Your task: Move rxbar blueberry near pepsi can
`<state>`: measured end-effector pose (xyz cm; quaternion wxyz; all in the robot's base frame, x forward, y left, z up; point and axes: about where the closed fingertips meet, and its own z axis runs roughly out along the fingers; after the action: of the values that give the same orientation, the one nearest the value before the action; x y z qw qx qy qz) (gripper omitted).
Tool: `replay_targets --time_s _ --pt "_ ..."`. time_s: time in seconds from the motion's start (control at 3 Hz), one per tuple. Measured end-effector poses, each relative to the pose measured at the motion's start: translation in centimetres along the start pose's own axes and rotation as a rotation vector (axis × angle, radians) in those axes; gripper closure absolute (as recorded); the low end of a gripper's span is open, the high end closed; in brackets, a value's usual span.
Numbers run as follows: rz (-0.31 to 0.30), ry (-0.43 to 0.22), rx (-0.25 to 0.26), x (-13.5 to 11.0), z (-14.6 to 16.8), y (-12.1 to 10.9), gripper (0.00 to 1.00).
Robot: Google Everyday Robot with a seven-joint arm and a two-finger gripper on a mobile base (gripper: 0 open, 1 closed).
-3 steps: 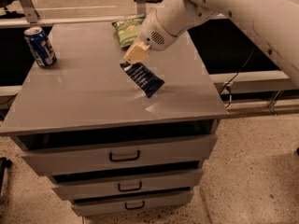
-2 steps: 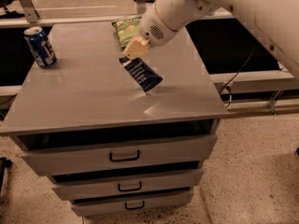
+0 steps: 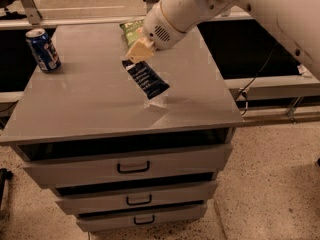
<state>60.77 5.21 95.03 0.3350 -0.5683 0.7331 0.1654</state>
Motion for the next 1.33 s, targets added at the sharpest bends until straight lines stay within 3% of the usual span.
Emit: replay_targets --time_s 1.0,1.33 --pt "-0.206 -0.126 -0.156 -11.1 9.3 4.0 1.00" --pt "-0.206 -0.126 -0.156 -11.1 9.3 4.0 1.00"
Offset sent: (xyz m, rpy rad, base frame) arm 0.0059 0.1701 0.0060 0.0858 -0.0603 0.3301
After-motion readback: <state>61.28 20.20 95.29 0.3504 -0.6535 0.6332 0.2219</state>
